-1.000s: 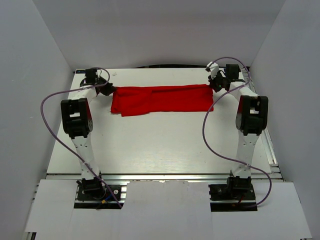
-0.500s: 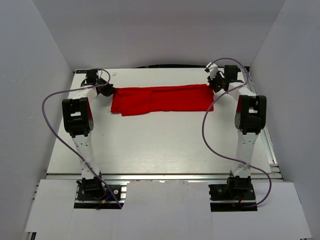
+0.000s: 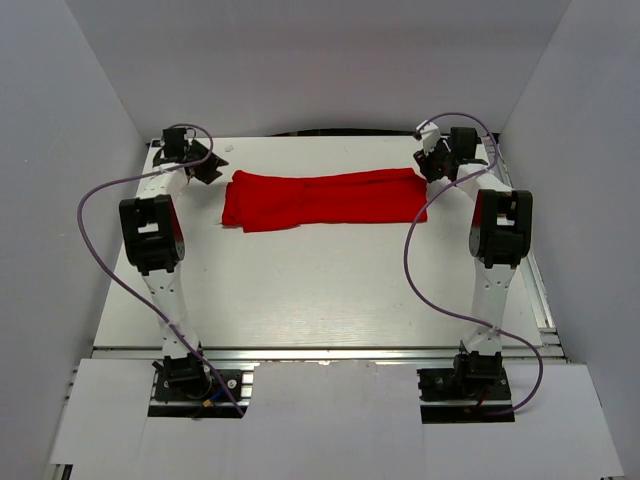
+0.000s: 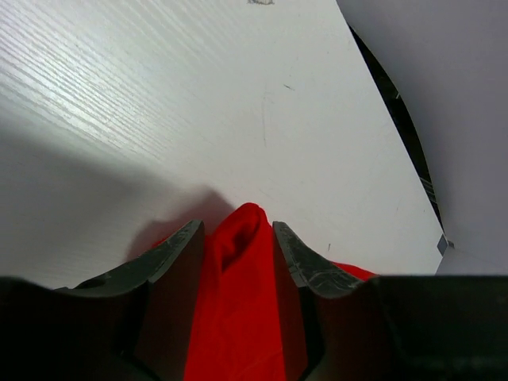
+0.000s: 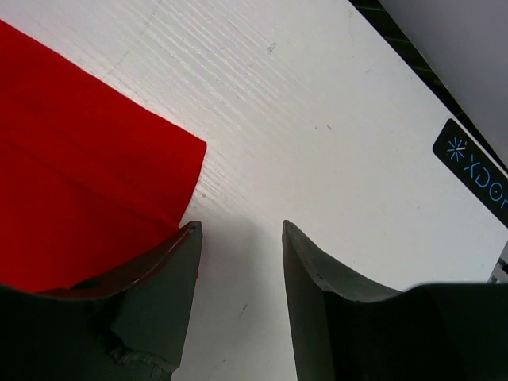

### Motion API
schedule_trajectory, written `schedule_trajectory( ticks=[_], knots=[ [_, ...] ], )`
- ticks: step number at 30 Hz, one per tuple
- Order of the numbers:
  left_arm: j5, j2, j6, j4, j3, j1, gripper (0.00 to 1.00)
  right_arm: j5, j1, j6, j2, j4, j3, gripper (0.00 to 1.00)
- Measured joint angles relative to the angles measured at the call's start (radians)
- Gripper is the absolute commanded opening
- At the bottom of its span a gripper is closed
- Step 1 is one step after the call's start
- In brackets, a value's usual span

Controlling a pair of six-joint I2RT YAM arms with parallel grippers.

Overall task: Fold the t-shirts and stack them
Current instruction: Fold the other side of the tshirt into a rectangle, then rotate the tshirt 45 degrees

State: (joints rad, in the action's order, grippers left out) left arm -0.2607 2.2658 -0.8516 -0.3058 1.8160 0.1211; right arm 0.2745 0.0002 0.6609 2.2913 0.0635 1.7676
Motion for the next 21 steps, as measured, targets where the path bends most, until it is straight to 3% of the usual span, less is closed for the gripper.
schedule_trajectory(
  ticks=[4,6,10,15,21],
  knots=[
    [-0.002,-0.029,0.052,0.0,-0.012,0.009,0.54,0.058,-0.003,0.0,-0.019,0.024,0.0,0.57],
    [-0.005,-0.071,0.088,-0.001,-0.05,0.015,0.62,0.13,-0.006,0.017,-0.047,0.077,0.0,0.6],
    [-0.021,-0.201,0.159,-0.013,-0.171,0.027,0.67,0.289,-0.011,0.072,-0.137,0.191,-0.013,0.64],
    [-0.06,-0.313,0.246,-0.032,-0.274,0.034,0.98,0.446,-0.012,0.108,-0.302,0.277,-0.116,0.66],
    [-0.137,-0.273,0.3,-0.053,-0.29,0.027,0.98,0.526,-0.012,0.113,-0.4,0.318,-0.246,0.66]
  ],
)
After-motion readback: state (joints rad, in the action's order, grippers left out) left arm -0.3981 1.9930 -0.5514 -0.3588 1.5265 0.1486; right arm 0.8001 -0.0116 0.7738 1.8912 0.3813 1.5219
